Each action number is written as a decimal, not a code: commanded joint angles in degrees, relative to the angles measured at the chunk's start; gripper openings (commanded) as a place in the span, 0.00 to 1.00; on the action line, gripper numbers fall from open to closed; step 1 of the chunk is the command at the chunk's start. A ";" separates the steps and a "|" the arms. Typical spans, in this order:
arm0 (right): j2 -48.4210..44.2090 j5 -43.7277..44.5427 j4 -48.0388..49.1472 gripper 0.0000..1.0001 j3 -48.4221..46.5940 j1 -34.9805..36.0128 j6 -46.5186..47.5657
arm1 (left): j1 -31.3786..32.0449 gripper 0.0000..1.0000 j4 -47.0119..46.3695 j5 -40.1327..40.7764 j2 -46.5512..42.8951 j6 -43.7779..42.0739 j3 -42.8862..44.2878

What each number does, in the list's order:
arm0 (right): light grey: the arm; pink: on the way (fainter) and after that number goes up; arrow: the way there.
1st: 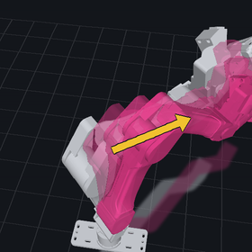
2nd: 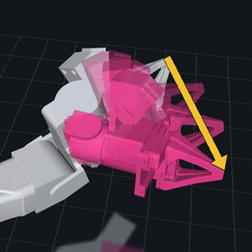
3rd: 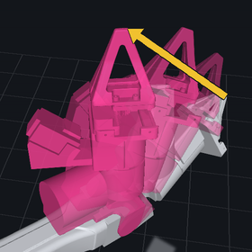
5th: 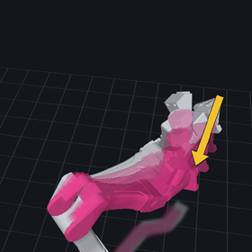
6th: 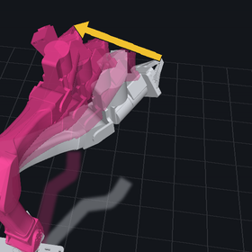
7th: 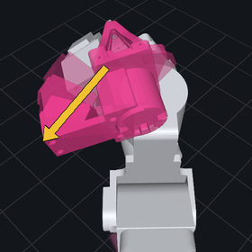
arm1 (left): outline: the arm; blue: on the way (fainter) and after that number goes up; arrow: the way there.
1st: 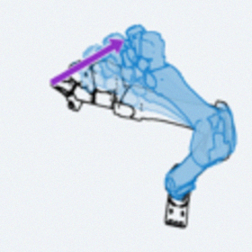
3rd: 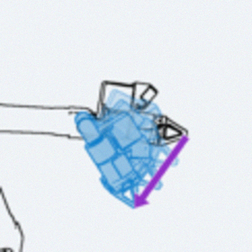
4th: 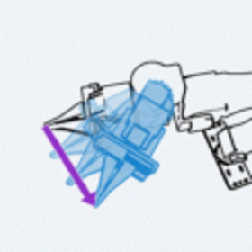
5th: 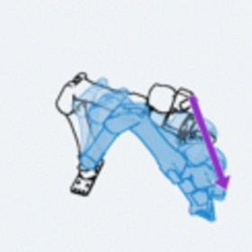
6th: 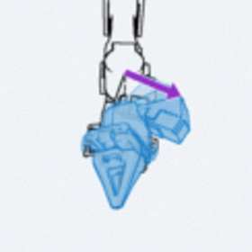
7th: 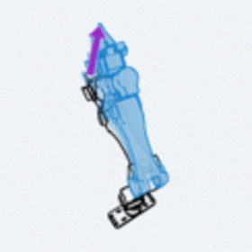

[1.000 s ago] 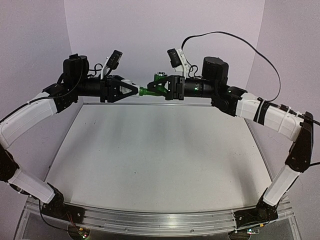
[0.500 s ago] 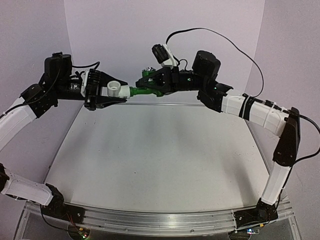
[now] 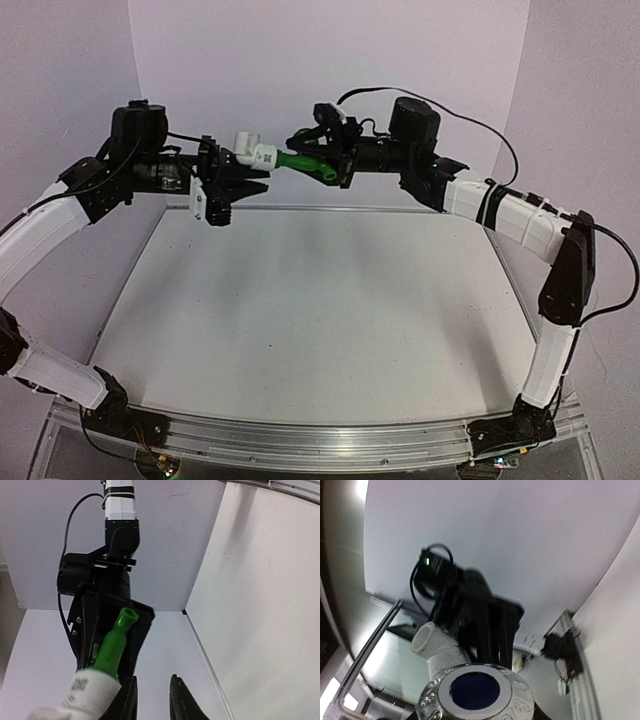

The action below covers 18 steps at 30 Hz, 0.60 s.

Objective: Install the water faucets

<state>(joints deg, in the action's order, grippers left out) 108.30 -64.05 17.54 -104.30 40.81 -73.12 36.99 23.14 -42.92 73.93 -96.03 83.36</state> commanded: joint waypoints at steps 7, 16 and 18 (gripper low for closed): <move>-12.54 30.42 -5.54 0.00 23.54 -20.07 26.91 | -4.27 0.85 -20.03 -2.55 -2.95 52.01 -17.40; -5.23 57.72 -11.23 0.00 28.08 -25.36 53.30 | -6.22 1.00 -19.80 0.60 2.62 87.39 -15.19; -3.34 59.38 -11.27 0.00 28.31 -26.62 53.51 | -6.23 1.00 -20.14 1.93 2.36 92.87 -15.69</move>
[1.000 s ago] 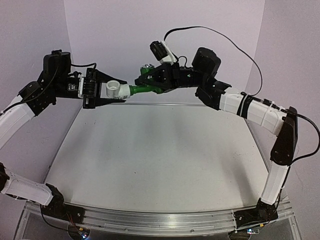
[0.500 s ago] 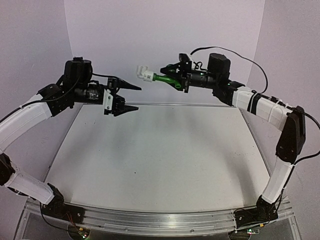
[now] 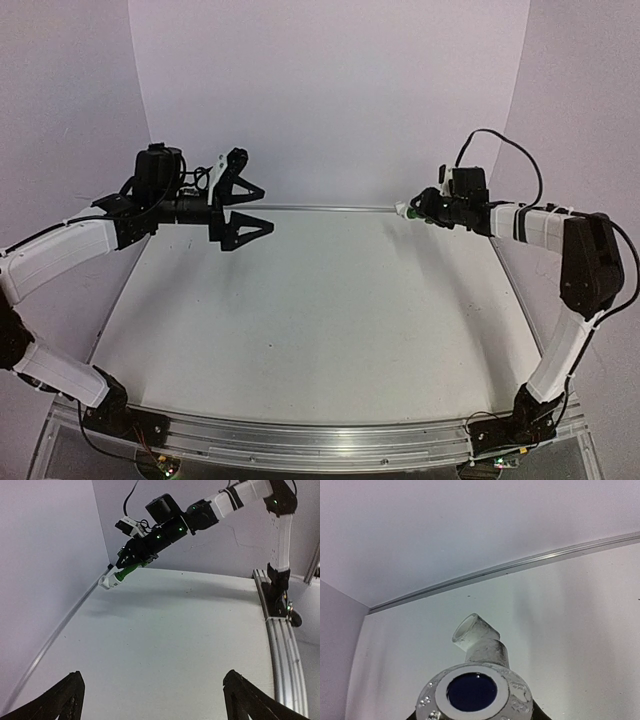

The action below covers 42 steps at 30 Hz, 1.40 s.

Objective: Install the water faucets

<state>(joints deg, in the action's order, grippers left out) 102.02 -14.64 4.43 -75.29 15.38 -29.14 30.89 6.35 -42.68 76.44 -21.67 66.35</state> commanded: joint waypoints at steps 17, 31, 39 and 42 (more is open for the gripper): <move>4.60 9.48 4.93 0.36 14.66 -9.19 0.31 | -0.21 1.00 -2.13 28.39 -9.20 35.78 -1.60; -13.61 11.53 -8.46 0.80 21.23 -9.14 6.42 | -0.30 1.00 -2.31 31.41 -7.52 37.72 -0.58; -39.94 6.55 -19.46 0.98 19.48 -9.14 10.94 | -0.56 1.00 -1.69 43.99 -10.64 34.90 -0.44; -47.33 7.72 -23.30 0.98 15.93 -9.12 12.20 | -0.60 1.00 -1.70 47.37 -12.55 32.91 0.33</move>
<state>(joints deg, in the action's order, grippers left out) 62.89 -7.16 -12.51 -54.12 6.09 -19.91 30.68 6.15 -2.75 68.11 14.26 65.32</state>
